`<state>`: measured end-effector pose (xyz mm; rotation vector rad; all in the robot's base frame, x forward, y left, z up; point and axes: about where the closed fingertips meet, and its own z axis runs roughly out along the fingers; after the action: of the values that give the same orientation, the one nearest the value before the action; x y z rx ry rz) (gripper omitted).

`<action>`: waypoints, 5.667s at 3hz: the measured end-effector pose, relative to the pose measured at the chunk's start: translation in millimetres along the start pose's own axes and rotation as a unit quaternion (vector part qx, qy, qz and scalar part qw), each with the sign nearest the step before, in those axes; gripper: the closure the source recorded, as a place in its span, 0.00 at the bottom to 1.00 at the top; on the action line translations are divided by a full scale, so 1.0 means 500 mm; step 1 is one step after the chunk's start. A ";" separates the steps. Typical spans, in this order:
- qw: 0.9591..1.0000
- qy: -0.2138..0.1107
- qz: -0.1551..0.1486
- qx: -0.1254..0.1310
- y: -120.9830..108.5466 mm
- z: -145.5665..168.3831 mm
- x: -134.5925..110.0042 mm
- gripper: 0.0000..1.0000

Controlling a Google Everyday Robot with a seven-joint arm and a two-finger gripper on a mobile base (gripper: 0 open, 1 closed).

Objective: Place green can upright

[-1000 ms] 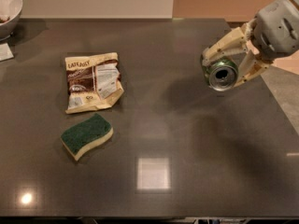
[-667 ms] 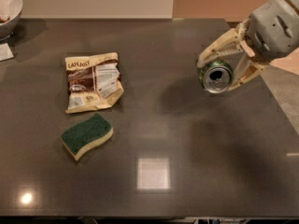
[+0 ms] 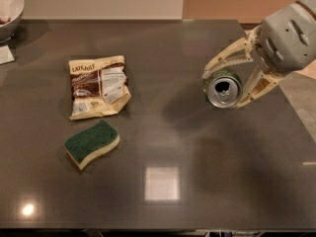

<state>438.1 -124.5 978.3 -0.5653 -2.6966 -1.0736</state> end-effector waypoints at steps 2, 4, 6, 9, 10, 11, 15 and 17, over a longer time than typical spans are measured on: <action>0.997 0.050 0.055 -0.009 -0.023 0.047 0.071 1.00; 0.991 0.104 0.085 0.014 -0.052 0.097 0.102 1.00; 0.989 0.100 0.105 0.015 -0.049 0.109 0.089 1.00; 0.964 0.124 0.228 0.055 -0.115 0.163 0.075 1.00; 0.962 0.127 0.242 0.022 -0.117 0.143 0.070 1.00; 0.959 0.126 0.253 -0.019 -0.103 0.113 0.060 1.00; 0.942 0.153 0.293 -0.050 -0.096 0.104 0.027 1.00; 0.914 0.188 0.351 -0.080 -0.097 0.085 -0.016 1.00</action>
Offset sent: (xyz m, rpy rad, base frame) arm -0.0685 0.0245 -0.0273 0.0695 0.2666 0.0015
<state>423.9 -129.7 915.3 -1.1116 -1.8420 -1.0449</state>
